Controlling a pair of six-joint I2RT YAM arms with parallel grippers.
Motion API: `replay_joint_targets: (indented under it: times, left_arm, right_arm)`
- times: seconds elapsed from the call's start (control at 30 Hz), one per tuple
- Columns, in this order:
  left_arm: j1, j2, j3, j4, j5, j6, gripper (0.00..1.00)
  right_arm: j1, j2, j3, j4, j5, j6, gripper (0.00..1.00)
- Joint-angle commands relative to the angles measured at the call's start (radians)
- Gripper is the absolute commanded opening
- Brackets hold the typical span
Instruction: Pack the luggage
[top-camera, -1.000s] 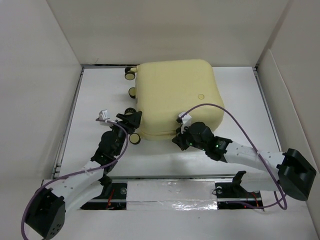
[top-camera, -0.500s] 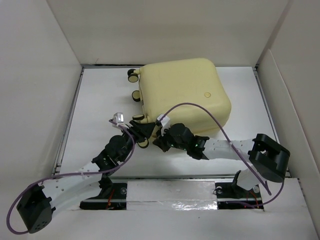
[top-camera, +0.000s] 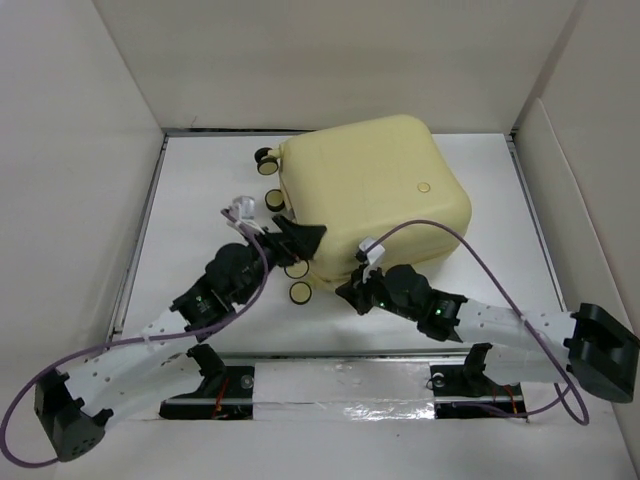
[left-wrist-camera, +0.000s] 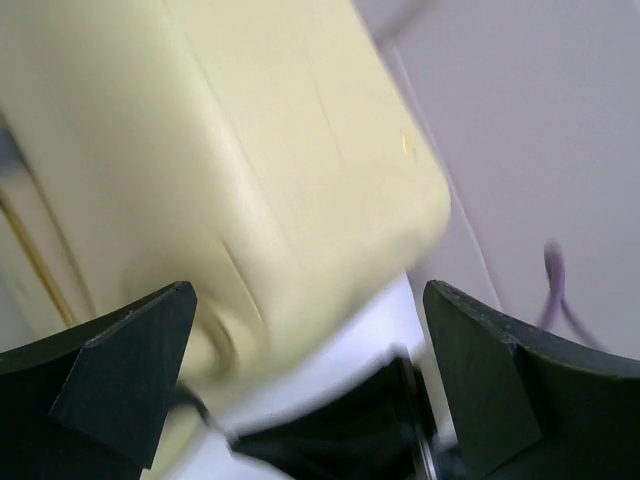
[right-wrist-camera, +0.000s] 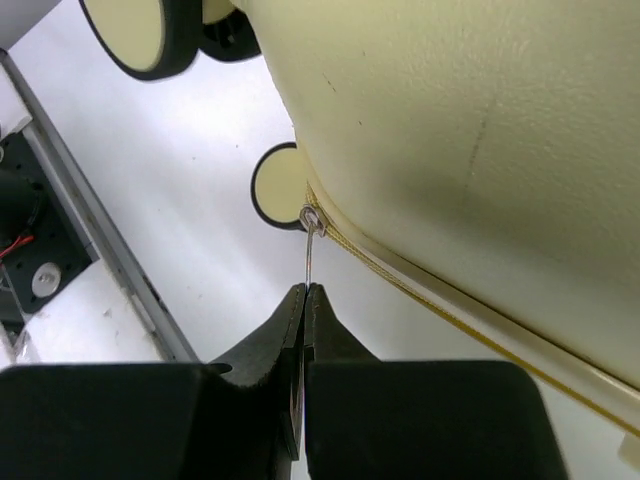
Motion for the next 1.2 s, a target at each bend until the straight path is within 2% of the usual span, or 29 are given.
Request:
replay_joint_targets:
  times: [0.0, 0.1, 0.13, 0.27, 0.3, 0.33, 0.47, 0.57, 0.6, 0.67, 0.83, 0.93, 1.03, 1.17]
  left_arm:
    - [0.202, 0.028, 0.124, -0.004, -0.094, 0.107, 0.99]
    - [0.366, 0.074, 0.110, 0.034, -0.010, 0.103, 0.94]
    - [0.479, 0.086, 0.096, 0.057, 0.018, 0.087, 0.93]
    - [0.739, 0.231, 0.016, 0.281, 0.277, 0.008, 0.85]
    - [0.762, 0.267, 0.025, 0.331, 0.369, 0.014, 0.79]
    - [0.779, 0.300, 0.039, 0.335, 0.400, 0.026, 0.77]
    - [0.789, 0.406, 0.081, 0.384, 0.428, 0.118, 0.72]
    - [0.789, 0.417, 0.036, 0.562, 0.434, 0.191, 0.72]
    - [0.801, 0.434, 0.048, 0.583, 0.452, 0.236, 0.75]
    - [0.801, 0.522, 0.138, 0.545, 0.486, 0.311, 0.78]
    - [0.799, 0.699, 0.407, 0.228, 0.688, 0.568, 0.84]
    - [0.789, 0.781, 0.582, 0.015, 0.675, 0.668, 0.87]
    - [0.805, 0.805, 0.630, -0.012, 0.660, 0.689, 0.90]
    - [0.818, 0.842, 0.703, -0.077, 0.735, 0.750, 0.90]
  right_arm:
    - [0.020, -0.138, -0.025, 0.002, -0.076, 0.025, 0.00]
    - [0.020, -0.186, -0.043, -0.038, -0.079, 0.022, 0.00]
    - [0.020, -0.198, -0.046, -0.043, -0.079, 0.022, 0.00]
    - [0.020, -0.172, -0.040, -0.021, -0.108, 0.011, 0.00]
    - [0.020, -0.166, -0.028, -0.027, -0.118, 0.005, 0.00]
    - [0.020, -0.161, -0.025, -0.041, -0.121, 0.003, 0.00]
    - [0.020, -0.198, -0.058, -0.020, -0.105, -0.004, 0.00]
    - [0.000, -0.223, -0.077, -0.023, -0.125, -0.017, 0.00]
    - [-0.010, -0.229, -0.080, -0.023, -0.130, -0.024, 0.00]
    - [-0.021, -0.233, -0.075, -0.036, -0.153, -0.033, 0.00]
    - [-0.030, -0.259, -0.091, -0.011, -0.177, -0.046, 0.00]
    - [-0.039, -0.261, -0.097, 0.000, -0.196, -0.052, 0.00]
    - [-0.039, -0.270, -0.098, -0.007, -0.211, -0.057, 0.00]
    - [-0.039, -0.293, -0.109, -0.021, -0.213, -0.055, 0.00]
